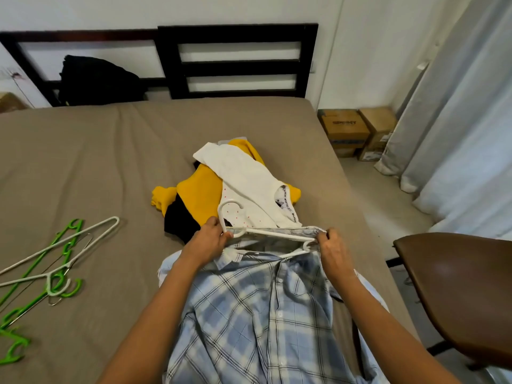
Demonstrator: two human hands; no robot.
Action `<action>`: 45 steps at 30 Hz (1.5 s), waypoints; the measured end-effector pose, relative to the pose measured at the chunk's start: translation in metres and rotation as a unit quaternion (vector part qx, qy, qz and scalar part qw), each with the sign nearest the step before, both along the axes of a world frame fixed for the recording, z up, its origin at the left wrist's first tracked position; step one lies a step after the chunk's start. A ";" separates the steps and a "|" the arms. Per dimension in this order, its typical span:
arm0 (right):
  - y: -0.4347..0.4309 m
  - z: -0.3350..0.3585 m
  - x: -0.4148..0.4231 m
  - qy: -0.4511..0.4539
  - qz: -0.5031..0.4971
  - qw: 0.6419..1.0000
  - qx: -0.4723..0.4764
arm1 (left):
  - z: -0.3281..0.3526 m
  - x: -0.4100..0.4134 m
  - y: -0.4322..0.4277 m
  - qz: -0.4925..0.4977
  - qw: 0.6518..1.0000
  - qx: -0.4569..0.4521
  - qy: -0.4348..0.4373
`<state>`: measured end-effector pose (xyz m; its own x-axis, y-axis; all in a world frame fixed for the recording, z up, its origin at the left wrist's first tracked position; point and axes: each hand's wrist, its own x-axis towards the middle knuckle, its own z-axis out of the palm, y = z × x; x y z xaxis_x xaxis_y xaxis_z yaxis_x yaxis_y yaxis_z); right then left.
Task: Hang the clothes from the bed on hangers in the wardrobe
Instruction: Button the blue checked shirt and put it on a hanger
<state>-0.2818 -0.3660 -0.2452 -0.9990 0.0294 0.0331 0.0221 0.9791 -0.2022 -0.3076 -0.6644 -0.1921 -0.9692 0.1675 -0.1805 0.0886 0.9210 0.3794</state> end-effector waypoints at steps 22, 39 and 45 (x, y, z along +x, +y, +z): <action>0.018 0.016 -0.005 0.090 0.008 0.990 -0.111 | 0.023 0.009 -0.023 -0.129 0.984 0.108 -0.061; 0.005 0.029 0.006 0.109 -0.088 0.954 -0.265 | 0.026 0.006 -0.012 -0.119 0.990 0.037 -0.064; -0.025 0.076 -0.004 0.188 -0.084 0.896 -0.394 | 0.020 -0.002 -0.003 -0.089 0.993 0.015 -0.081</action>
